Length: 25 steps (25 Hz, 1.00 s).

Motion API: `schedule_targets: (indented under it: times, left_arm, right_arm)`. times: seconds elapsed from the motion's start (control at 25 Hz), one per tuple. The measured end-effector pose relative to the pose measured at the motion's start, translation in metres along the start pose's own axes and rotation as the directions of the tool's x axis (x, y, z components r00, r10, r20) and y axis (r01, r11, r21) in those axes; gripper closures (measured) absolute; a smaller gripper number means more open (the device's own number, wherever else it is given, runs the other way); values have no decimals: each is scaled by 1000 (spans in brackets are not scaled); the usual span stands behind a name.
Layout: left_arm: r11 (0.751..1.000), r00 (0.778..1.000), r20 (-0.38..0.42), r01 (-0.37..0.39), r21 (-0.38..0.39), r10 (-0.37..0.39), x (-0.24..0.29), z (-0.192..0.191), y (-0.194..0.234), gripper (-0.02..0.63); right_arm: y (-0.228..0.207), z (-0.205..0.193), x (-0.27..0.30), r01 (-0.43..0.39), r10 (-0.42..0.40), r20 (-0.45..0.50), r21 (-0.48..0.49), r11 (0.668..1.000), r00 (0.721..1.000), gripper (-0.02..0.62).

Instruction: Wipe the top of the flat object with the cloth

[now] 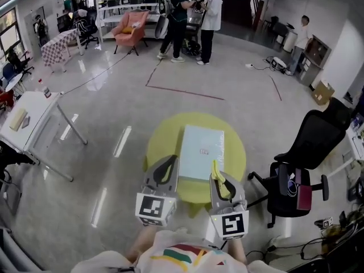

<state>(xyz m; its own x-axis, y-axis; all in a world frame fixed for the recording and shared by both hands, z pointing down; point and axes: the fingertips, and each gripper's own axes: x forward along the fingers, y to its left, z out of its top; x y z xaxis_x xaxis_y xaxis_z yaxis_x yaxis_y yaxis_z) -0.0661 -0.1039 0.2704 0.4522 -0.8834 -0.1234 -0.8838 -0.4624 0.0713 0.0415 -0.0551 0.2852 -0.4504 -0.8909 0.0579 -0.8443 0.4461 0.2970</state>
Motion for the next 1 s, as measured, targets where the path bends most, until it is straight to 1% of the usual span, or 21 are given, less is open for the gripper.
schedule_targets:
  times: [0.2,0.32,0.44,0.64,0.84,1.0]
  left_arm:
    - [999,1000,-4,21,26,-21,46,2,3,591]
    - [999,999,7,32,40,-32,68,4,-6,591]
    - [998,1000,7,24,52,-24,86,4,-16,591]
    - [999,1000,11,-6,50,6,100,3,-25,589]
    - [998,999,7,-43,37,42,109,3,-30,591]
    - [998,999,-6,-52,31,52,112,-3,-35,591]
  right_arm:
    - [-25,-7,25,13,-13,12,29,999,1000,565]
    - [-45,-10,26,29,-30,21,37,999,999,566]
    - [-67,-16,28,31,-33,30,48,998,999,566]
    - [-90,-19,39,-1,-1,41,49,999,999,566]
    - [-104,-16,46,-31,28,64,43,999,998,566]
    - [-110,-21,45,-42,39,61,50,998,997,566]
